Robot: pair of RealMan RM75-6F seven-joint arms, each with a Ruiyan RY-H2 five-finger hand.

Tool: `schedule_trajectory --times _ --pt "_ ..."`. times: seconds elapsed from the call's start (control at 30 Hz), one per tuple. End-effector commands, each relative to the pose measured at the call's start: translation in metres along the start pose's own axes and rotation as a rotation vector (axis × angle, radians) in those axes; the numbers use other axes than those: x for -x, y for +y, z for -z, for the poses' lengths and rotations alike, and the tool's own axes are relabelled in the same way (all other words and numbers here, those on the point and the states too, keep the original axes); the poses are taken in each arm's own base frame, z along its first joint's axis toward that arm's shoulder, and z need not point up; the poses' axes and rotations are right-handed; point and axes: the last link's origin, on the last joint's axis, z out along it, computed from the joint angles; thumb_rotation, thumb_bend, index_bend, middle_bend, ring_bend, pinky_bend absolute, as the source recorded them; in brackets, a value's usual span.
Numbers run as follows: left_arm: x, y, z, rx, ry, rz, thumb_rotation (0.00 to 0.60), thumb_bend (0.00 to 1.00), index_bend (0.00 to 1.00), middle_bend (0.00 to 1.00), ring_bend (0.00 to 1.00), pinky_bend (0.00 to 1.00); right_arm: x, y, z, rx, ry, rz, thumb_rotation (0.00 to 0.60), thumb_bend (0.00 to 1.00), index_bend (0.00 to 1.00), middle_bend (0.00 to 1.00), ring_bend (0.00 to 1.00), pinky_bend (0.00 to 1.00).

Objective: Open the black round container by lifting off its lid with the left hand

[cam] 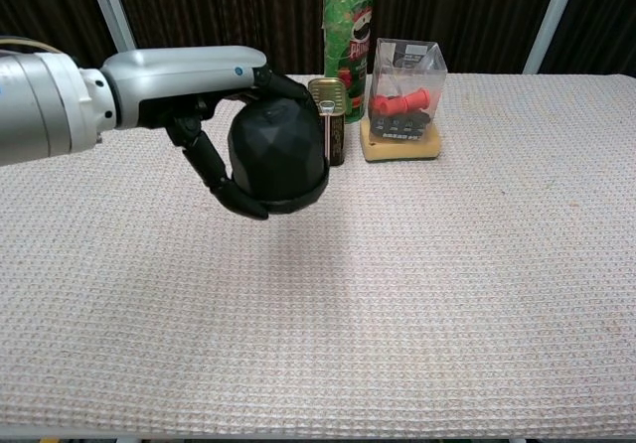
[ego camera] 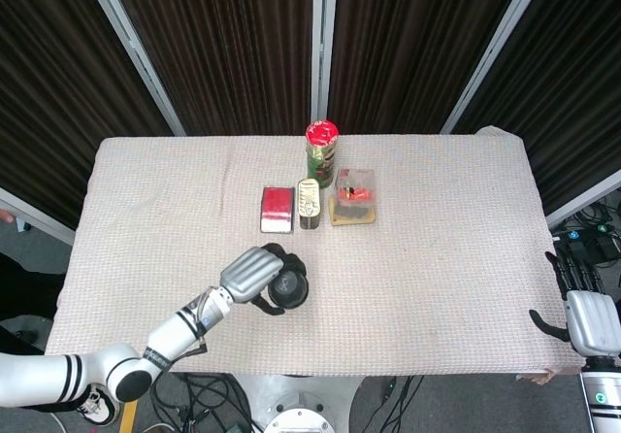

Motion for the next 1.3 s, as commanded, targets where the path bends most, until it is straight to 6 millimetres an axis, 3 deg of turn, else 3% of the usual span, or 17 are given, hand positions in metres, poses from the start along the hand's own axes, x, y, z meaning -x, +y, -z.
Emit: schedule_trajectory --times 0.03,0.1,0.17,0.27,0.4,0.47,0.53,0.67,0.8,0.9,1.0,1.13,1.3 --pt "-0.059 -0.162 -0.004 -0.462 0.162 -0.204 0.6 0.26 0.52 0.64 0.34 0.21 -0.001 0.0 0.0 0.0 0.005 0.0 0.6 0.13 0.0 0.0 0.0 0.0" --pt "-0.055 -0.163 -0.004 -0.463 0.152 -0.195 0.6 0.26 0.52 0.64 0.34 0.21 -0.002 0.0 0.001 0.001 0.009 0.0 0.6 0.13 0.0 0.0 0.0 0.0" --pt "-0.045 -0.148 -0.005 -0.411 0.132 -0.186 0.6 0.26 0.52 0.64 0.34 0.21 -0.002 0.001 0.001 0.003 0.008 0.0 0.6 0.13 0.0 0.0 0.0 0.0" --pt "-0.018 -0.096 -0.002 -0.247 0.064 -0.12 0.6 0.26 0.52 0.64 0.34 0.21 0.0 0.0 0.001 0.001 0.0 0.0 0.6 0.13 0.0 0.0 0.0 0.0" --pt "0.027 0.0 0.033 0.064 -0.108 -0.036 0.6 0.26 0.52 0.64 0.34 0.21 0.001 0.0 0.001 -0.001 -0.002 0.001 0.6 0.13 0.0 0.0 0.0 0.0" --pt "0.037 0.026 0.047 0.167 -0.156 -0.057 0.6 0.26 0.52 0.64 0.34 0.21 0.0 0.0 0.001 -0.002 0.0 0.001 0.6 0.13 0.0 0.0 0.0 0.0" --pt "0.039 0.033 0.051 0.209 -0.149 -0.103 0.6 0.26 0.52 0.64 0.34 0.21 0.0 0.0 0.001 -0.002 -0.001 0.0 0.6 0.13 0.0 0.0 0.0 0.0" --pt "0.019 -0.006 0.034 0.079 -0.022 -0.202 0.6 0.26 0.51 0.64 0.34 0.21 0.0 0.0 0.001 0.0 -0.003 -0.001 0.6 0.13 0.0 0.0 0.0 0.0" --pt "-0.021 -0.087 0.009 -0.226 0.132 -0.258 0.6 0.26 0.5 0.64 0.34 0.21 0.001 0.0 0.0 0.002 -0.006 -0.001 0.6 0.13 0.0 0.0 0.0 0.0" --pt "-0.051 -0.149 0.003 -0.457 0.22 -0.287 0.6 0.26 0.5 0.63 0.34 0.21 0.001 0.0 0.0 0.002 -0.006 0.0 0.6 0.13 0.0 0.0 0.0 0.0" --pt "-0.064 -0.186 0.007 -0.6 0.244 -0.319 0.6 0.26 0.5 0.63 0.34 0.21 -0.001 0.0 0.0 0.004 0.001 -0.001 0.6 0.13 0.0 0.0 0.0 0.0" --pt "-0.065 -0.195 0.011 -0.646 0.266 -0.323 0.6 0.26 0.49 0.63 0.34 0.21 0.0 0.001 0.0 0.008 -0.004 -0.003 0.6 0.13 0.0 0.0 0.0 0.0" --pt "-0.056 -0.184 0.006 -0.602 0.25 -0.299 0.6 0.26 0.49 0.63 0.34 0.21 0.0 0.002 0.0 0.005 -0.004 -0.004 0.6 0.13 0.0 0.0 0.0 0.0"
